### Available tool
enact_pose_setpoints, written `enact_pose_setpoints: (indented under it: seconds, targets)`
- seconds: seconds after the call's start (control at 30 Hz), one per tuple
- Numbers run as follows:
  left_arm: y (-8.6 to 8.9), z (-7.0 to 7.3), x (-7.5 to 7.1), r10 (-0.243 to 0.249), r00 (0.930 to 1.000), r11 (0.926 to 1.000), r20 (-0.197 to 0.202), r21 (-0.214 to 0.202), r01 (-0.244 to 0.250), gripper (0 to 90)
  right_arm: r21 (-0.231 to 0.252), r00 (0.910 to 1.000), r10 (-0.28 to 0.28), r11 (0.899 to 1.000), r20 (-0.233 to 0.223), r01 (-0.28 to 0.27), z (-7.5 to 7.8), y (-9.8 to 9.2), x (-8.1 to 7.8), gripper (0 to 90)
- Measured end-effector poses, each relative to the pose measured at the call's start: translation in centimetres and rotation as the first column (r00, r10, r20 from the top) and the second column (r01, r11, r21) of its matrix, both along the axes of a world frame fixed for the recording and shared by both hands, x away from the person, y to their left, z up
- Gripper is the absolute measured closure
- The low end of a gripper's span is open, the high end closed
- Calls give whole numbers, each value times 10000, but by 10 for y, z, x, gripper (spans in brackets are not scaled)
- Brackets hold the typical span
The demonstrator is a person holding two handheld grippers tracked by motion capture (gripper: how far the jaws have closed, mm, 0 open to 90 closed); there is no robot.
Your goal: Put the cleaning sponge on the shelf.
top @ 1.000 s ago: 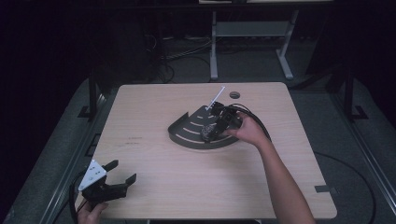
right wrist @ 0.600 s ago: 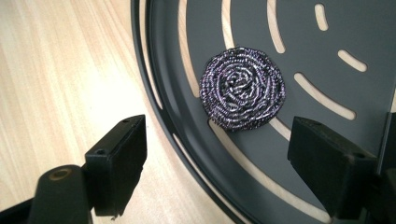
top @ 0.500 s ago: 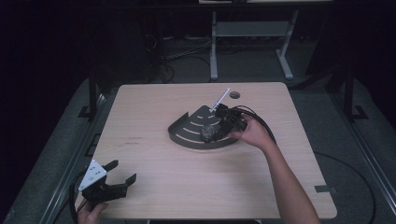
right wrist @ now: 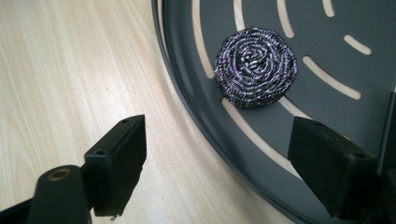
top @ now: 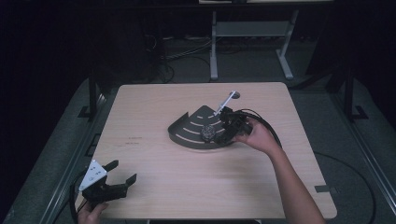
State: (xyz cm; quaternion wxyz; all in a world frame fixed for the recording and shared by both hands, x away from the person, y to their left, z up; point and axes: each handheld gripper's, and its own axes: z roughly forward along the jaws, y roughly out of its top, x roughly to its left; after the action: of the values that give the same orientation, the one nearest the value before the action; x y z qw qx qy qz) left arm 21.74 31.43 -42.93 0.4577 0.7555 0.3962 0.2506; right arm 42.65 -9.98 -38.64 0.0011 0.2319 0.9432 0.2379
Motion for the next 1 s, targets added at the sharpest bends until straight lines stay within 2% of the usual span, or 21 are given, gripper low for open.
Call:
enact_pose_setpoints:
  seconds: [0.5,0.7,0.93,1.0]
  targets:
    - [-1,0,0,-19,10000,10000,-50,0,19,133,16,9998,170,9999,132,-170,4,-9,-20,183]
    - [-1,0,0,-31,10000,10000,-53,10,31,133,-183,9998,195,9996,-1,-195,1,-13,-26,179]
    - [-2,0,0,-49,10000,10000,-45,50,49,133,20,9999,106,9999,-57,-106,-3,-21,-34,180]
    - [-2,-1,0,-44,10000,10000,-58,26,44,133,-76,9998,104,9999,-188,-106,-5,-22,-35,180]
